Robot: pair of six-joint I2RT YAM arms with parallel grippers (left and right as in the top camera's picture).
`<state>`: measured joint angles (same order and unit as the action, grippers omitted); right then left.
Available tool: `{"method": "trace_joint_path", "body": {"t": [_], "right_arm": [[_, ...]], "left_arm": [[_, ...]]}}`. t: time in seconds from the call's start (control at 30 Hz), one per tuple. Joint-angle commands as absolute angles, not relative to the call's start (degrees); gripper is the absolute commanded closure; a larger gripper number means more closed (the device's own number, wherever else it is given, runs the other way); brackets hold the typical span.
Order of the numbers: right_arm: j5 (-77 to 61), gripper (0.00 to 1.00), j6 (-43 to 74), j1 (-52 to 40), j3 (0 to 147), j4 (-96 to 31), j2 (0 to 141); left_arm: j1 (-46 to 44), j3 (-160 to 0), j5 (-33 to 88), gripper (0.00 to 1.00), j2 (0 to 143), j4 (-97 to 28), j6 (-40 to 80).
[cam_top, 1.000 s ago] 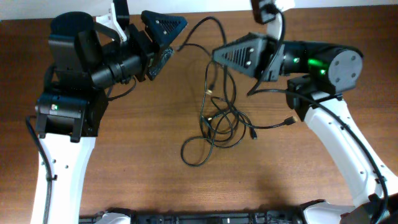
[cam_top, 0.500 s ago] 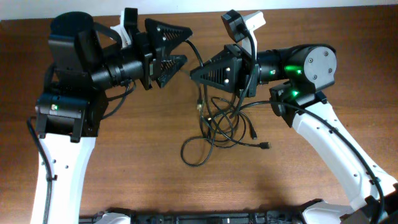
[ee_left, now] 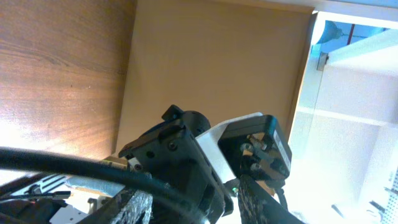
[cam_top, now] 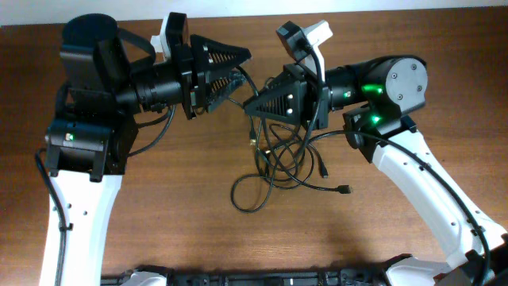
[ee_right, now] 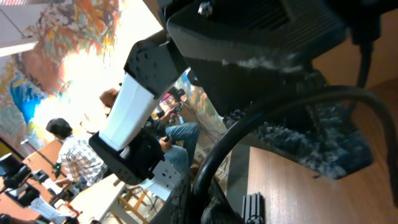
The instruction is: Untangle cables
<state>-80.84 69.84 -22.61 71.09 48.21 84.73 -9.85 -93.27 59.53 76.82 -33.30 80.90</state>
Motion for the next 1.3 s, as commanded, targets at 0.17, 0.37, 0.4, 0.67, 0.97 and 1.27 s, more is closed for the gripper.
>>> {"method": "trace_joint_path", "body": {"t": [0.17,0.37,0.4,0.67,0.97,1.27], "right_arm": [[-81.69,0.96,68.77,-24.47,71.79,48.58,86.89],[-81.45,0.96,68.79,-24.36,71.79,48.6,86.98],[-81.36,0.96,68.77,-24.34,71.79,48.6,86.98],[-81.45,0.46,68.79,-24.29,71.79,48.6,87.0],[-86.41,0.01,68.79,-20.18,71.79,45.1,87.55],[-84.05,0.02,68.16,-17.23,71.79,36.18,97.65]], "left_arm": [[-9.87,-93.58,60.71,0.83,76.16,-33.06,81.82],[-9.87,-93.58,60.66,0.87,76.16,-33.06,81.8],[-9.85,-93.58,60.66,0.9,76.16,-33.06,81.8],[-9.58,-93.58,48.27,1.0,76.16,-33.1,74.17],[-9.58,-93.58,4.08,1.0,76.16,-32.99,54.87],[-9.58,-93.58,5.37,1.0,76.36,-36.27,11.66]]}}
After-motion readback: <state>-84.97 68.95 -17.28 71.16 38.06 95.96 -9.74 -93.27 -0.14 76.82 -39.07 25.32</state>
